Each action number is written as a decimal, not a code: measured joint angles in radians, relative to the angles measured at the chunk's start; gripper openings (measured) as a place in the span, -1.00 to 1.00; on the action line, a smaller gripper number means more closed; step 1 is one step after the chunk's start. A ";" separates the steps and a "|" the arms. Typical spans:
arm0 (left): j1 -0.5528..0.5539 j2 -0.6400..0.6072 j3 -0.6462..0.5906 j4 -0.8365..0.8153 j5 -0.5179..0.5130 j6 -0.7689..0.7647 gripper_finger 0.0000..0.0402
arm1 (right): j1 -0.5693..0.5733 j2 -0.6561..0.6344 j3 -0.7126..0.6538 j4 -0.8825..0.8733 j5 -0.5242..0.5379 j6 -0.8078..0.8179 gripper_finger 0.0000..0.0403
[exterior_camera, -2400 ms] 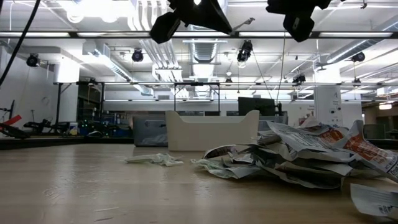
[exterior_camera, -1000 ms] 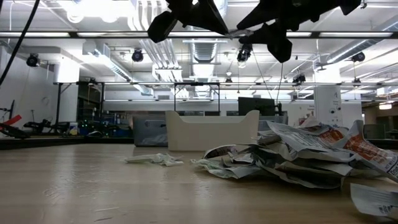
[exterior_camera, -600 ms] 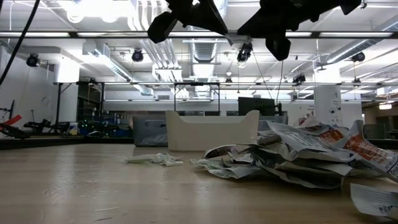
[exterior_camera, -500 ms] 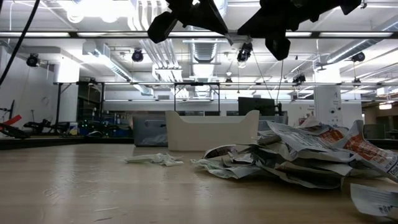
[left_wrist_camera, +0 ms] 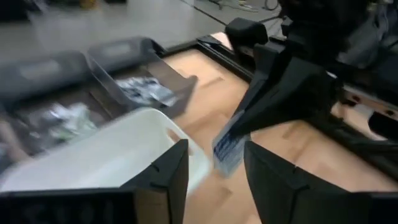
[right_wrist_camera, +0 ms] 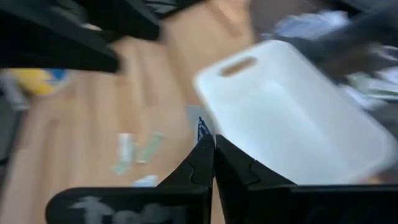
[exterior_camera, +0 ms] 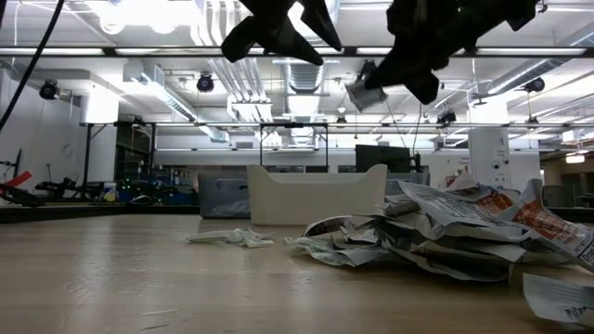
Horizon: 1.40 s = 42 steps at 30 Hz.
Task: Pick & Place First Aid Supplies
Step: Put the white alcohol pad into the right black bin
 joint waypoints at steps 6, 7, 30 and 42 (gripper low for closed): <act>0.006 -0.001 0.000 -0.170 -0.103 -0.039 -0.24 | -0.145 -0.001 0.027 -0.105 0.175 -0.088 -0.96; 0.007 -0.002 0.000 -0.218 -0.117 -0.082 -0.24 | -0.179 -0.001 0.036 -0.111 0.193 -0.107 -0.96; 0.180 -0.181 -0.111 -0.769 -0.131 -0.493 -0.26 | -0.786 0.383 0.346 -0.271 -0.330 -0.267 -0.96; 0.251 -0.440 -0.407 -0.412 -0.130 -0.305 -0.26 | -0.785 0.628 0.605 -0.679 -0.319 -0.400 -0.96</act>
